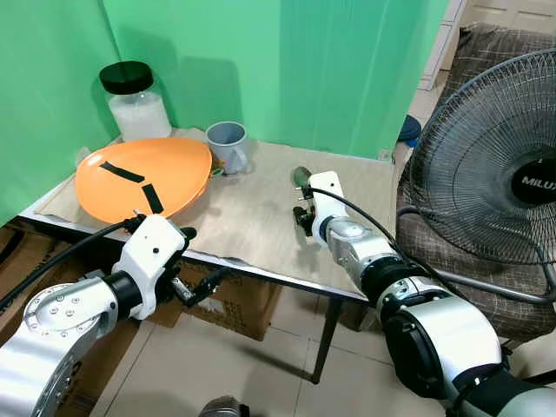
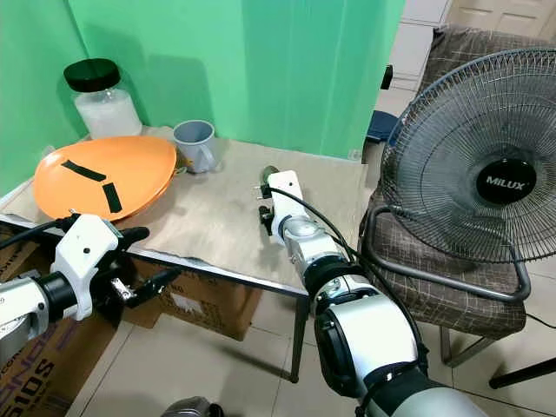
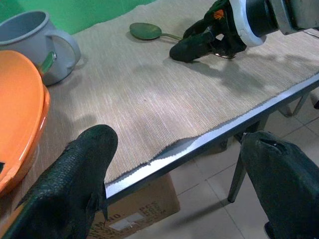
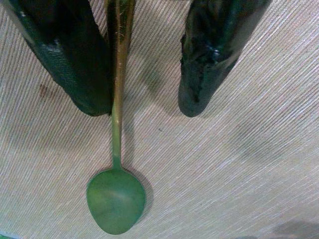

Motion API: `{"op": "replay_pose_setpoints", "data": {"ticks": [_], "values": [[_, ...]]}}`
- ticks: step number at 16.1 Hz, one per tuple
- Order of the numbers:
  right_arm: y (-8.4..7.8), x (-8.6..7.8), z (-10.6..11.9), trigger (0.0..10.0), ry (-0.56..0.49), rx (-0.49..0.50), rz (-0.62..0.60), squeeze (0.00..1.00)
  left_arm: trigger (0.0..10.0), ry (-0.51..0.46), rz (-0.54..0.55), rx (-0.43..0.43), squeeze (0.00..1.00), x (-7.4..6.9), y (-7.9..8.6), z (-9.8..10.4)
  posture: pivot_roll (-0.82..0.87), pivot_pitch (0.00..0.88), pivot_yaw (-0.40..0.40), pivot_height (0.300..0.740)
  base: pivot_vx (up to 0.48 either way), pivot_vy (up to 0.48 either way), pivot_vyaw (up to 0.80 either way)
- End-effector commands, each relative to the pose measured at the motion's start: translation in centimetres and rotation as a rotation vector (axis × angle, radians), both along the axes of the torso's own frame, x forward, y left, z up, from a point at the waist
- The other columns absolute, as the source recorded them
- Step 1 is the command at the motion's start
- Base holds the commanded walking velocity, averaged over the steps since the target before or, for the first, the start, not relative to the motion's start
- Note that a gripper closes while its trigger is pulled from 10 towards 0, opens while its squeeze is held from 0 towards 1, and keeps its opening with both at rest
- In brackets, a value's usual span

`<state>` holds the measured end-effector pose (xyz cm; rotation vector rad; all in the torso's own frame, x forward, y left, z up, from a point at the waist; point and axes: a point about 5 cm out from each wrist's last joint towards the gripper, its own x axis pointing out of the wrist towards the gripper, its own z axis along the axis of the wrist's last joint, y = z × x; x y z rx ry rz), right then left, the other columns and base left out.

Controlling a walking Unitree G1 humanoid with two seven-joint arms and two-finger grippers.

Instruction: Setting the table

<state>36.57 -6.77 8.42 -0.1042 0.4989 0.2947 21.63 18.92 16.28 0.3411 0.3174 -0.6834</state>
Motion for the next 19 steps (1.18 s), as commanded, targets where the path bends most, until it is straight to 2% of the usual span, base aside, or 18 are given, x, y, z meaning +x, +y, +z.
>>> {"op": "replay_pose_setpoints", "data": {"ticks": [1, 6, 14, 19], "values": [[-0.33, -0.03, -0.20, 0.0, 0.013, -0.004, -0.015, 0.00, 10.0, -0.004, -0.008, 0.014, 0.00, -0.22, 0.05, 0.27, 0.16, 0.000, 0.028, 0.740, 0.000, 0.000, 0.00], [-0.58, 0.30, 0.25, 0.0, -0.003, 0.004, -0.039, 0.00, 10.0, -0.011, -0.009, 0.023, 0.00, -0.07, 0.24, 0.38, 0.16, 0.000, 0.034, 0.740, 0.000, 0.000, 0.00], [-0.75, 0.03, -0.28, 0.0, 0.022, -0.025, -0.058, 0.00, 10.0, -0.016, -0.015, 0.021, 0.00, 0.13, 0.22, 0.46, 0.15, 0.000, 0.041, 0.740, 0.000, 0.000, 0.00], [-0.45, 0.07, -0.10, 0.0, 0.018, 0.003, -0.053, 0.00, 10.0, -0.023, -0.020, 0.018, 0.00, 0.44, 0.12, 0.58, 0.14, 0.000, 0.048, 0.740, 0.000, 0.000, 0.00]]}}
